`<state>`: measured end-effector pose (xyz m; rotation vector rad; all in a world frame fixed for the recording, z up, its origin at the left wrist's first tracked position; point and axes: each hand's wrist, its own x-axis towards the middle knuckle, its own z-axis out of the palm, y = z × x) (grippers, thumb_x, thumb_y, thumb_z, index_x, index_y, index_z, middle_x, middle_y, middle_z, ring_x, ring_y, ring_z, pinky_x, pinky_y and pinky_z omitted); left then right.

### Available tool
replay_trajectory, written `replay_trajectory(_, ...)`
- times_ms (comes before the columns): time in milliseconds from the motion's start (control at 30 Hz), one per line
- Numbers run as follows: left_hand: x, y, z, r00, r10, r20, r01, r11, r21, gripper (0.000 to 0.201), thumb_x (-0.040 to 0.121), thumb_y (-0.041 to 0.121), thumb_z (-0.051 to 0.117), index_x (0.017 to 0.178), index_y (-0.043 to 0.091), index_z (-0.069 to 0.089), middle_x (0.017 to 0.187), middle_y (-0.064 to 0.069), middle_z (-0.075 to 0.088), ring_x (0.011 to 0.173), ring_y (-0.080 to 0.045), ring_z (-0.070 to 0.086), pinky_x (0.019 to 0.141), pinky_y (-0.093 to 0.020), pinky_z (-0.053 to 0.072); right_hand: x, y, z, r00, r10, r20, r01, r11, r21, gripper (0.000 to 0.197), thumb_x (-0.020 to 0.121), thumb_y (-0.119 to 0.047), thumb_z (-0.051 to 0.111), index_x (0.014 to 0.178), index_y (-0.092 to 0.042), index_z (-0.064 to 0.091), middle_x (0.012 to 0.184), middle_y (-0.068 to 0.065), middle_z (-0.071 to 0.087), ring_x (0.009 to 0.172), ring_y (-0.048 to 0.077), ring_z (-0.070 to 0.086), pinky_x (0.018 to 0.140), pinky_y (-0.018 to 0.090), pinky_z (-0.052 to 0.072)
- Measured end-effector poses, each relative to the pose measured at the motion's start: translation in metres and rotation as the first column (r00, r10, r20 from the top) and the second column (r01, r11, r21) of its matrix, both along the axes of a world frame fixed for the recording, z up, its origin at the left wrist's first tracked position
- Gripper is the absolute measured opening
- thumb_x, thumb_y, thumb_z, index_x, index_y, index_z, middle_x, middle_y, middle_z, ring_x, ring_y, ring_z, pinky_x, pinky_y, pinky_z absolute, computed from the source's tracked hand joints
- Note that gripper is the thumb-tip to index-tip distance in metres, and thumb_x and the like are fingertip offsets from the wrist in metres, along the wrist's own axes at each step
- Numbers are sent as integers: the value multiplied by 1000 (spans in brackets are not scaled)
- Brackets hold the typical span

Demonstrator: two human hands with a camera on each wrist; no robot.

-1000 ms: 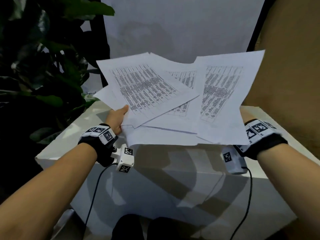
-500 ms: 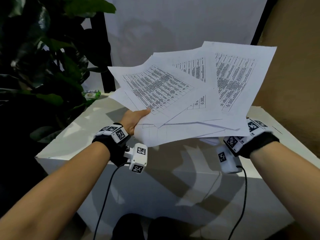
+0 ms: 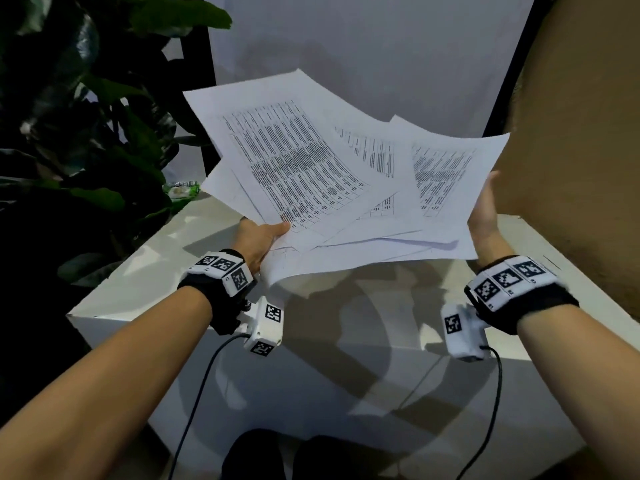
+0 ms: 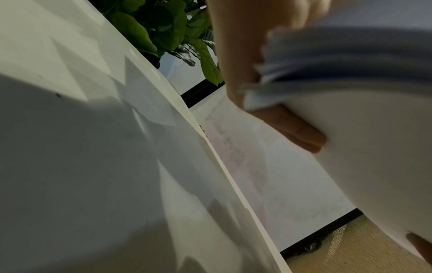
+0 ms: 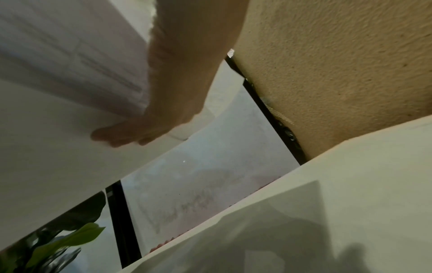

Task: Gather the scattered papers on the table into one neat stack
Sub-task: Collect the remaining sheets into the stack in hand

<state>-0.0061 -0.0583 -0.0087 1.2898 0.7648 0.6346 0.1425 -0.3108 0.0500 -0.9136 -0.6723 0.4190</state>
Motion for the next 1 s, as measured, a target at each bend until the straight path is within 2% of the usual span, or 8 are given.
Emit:
replay_trajectory(133,0,6,-3,1000,24,19,-24,1000,-7,59,77,5,74,125,-6,42,116,-17,60,94,-30,62,68,-37,54,-1,8,-1,950,87,-298,-87,996,16,84,80,-74,25,141,-17,39,134,11,56,122,29,55,97,45,49)
replay_trajectory(233,-1,12,-4,1000,16,22,-16,1000,7,78,57,20,84,120,-4,46,115,-17,62,99,-32,64,84,-48,55,11,8,-1,952,138,-275,-181,974,-137,79,53,-32,86,124,-14,56,111,11,70,101,26,68,74,44,58)
replay_trajectory(333,-3,16,-8,1000,-24,20,24,1000,13,83,53,26,86,121,-5,49,113,-19,65,98,-33,65,85,-53,54,22,11,2,972,-1,-234,-101,899,-426,111,18,-9,95,123,-5,57,111,13,69,91,27,71,67,40,59)
replay_trajectory(467,-8,14,-4,993,-89,78,92,995,-36,62,75,11,75,122,-13,44,104,-20,65,80,-27,65,60,-33,58,19,19,10,977,-67,-201,-65,808,-586,61,48,-2,78,107,-3,62,80,11,75,69,22,73,58,36,61)
replay_trajectory(633,-6,8,7,966,-206,159,218,974,-63,12,87,-4,58,95,-11,61,75,-5,73,62,-9,72,55,-17,56,17,29,13,992,-125,-11,80,697,-712,71,45,-12,89,109,-1,62,109,8,69,98,18,66,87,32,54)
replay_trajectory(767,2,5,20,966,-184,180,189,982,-9,6,86,-5,58,81,-5,62,75,-7,71,67,-13,69,74,-21,58,14,47,6,919,-377,118,374,735,-566,35,73,-2,74,104,3,58,68,1,66,53,7,62,45,15,49)
replay_trajectory(933,7,-14,28,987,-99,131,73,980,185,20,86,5,64,90,-15,62,74,-10,52,61,-14,47,66,-32,49,4,62,-9,824,-472,312,565,720,-403,29,74,-4,73,99,8,63,94,8,66,56,-3,63,56,6,49)
replay_trajectory(1000,7,-19,23,987,-101,126,70,969,235,7,86,5,64,83,-1,61,64,0,56,56,-11,49,65,-31,50,-2,63,-16,813,-452,366,575,723,-383,32,75,-3,72,101,14,63,101,14,66,64,8,70,67,16,57)
